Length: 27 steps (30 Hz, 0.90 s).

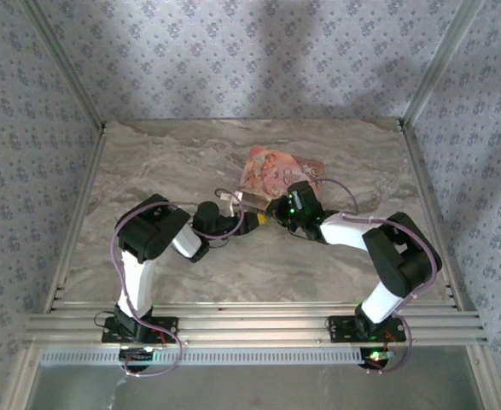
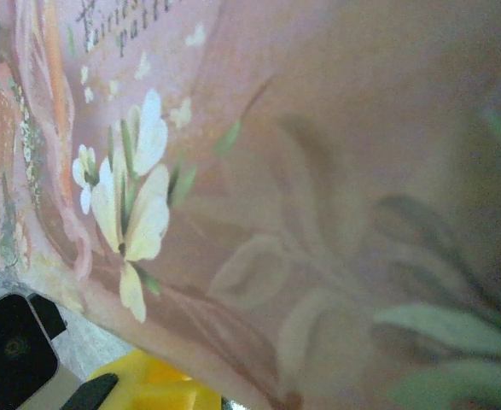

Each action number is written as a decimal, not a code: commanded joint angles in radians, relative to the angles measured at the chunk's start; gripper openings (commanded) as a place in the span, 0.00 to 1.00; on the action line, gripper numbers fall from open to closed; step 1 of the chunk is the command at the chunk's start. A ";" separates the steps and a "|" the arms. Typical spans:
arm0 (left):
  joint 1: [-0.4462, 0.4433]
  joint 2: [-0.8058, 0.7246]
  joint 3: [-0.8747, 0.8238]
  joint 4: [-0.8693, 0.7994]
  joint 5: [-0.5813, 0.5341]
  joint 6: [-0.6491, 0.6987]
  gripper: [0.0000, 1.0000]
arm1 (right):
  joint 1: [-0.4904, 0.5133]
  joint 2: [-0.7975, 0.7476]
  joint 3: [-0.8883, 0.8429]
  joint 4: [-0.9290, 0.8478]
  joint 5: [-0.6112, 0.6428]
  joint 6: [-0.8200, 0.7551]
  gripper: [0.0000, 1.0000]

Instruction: Unlock the padlock with the key

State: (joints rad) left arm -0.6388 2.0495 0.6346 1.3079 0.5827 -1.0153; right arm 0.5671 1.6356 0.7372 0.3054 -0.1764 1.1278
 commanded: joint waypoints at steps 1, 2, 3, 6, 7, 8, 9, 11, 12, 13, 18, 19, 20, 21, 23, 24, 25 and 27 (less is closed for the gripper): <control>0.008 -0.047 0.085 0.102 0.066 -0.062 0.00 | 0.030 0.040 -0.033 -0.080 -0.105 0.012 0.00; 0.010 -0.051 0.095 0.101 0.075 -0.076 0.00 | 0.035 0.042 -0.034 -0.085 -0.103 0.002 0.00; 0.014 -0.050 0.107 0.102 0.085 -0.100 0.00 | 0.041 0.044 -0.033 -0.091 -0.097 -0.013 0.00; 0.016 -0.058 0.118 0.095 0.094 -0.093 0.00 | 0.050 0.047 -0.032 -0.103 -0.096 -0.028 0.00; 0.017 -0.063 0.113 0.073 0.086 -0.061 0.00 | 0.051 0.046 -0.030 -0.102 -0.103 -0.028 0.00; 0.014 -0.067 0.107 0.052 0.076 -0.019 0.00 | 0.053 0.046 -0.027 -0.103 -0.110 -0.027 0.00; 0.006 -0.072 0.098 0.022 0.060 0.041 0.00 | 0.053 0.047 -0.021 -0.105 -0.122 -0.024 0.00; -0.015 -0.076 0.070 -0.003 0.010 0.164 0.00 | 0.052 0.058 0.002 -0.117 -0.154 -0.019 0.00; -0.030 -0.077 0.048 0.003 -0.028 0.230 0.00 | 0.052 0.067 0.009 -0.112 -0.175 -0.006 0.00; -0.050 -0.081 0.025 0.003 -0.072 0.308 0.00 | 0.050 0.075 0.011 -0.094 -0.195 0.013 0.00; -0.095 -0.113 -0.041 -0.032 -0.214 0.491 0.00 | 0.048 0.100 0.028 -0.070 -0.247 0.062 0.00; -0.092 -0.117 -0.045 -0.020 -0.214 0.473 0.00 | 0.048 0.104 0.029 -0.069 -0.252 0.066 0.00; -0.082 -0.120 -0.039 -0.019 -0.197 0.442 0.00 | 0.048 0.105 0.031 -0.069 -0.255 0.068 0.00; -0.067 -0.115 -0.025 -0.011 -0.163 0.382 0.00 | 0.050 0.107 0.029 -0.072 -0.255 0.066 0.00; -0.037 -0.077 0.009 0.083 -0.077 0.214 0.00 | 0.053 0.109 0.030 -0.074 -0.252 0.065 0.00; -0.025 -0.059 0.034 0.101 -0.043 0.119 0.00 | 0.055 0.109 0.027 -0.075 -0.247 0.063 0.00; -0.020 -0.059 0.062 0.102 -0.002 0.066 0.00 | 0.057 0.107 0.026 -0.076 -0.243 0.062 0.00; -0.031 -0.093 0.086 0.100 0.027 0.012 0.00 | 0.059 0.106 0.021 -0.074 -0.238 0.061 0.00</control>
State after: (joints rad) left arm -0.6529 1.9934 0.6220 1.2266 0.4881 -0.8467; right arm 0.5789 1.6913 0.7776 0.3187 -0.2096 1.0847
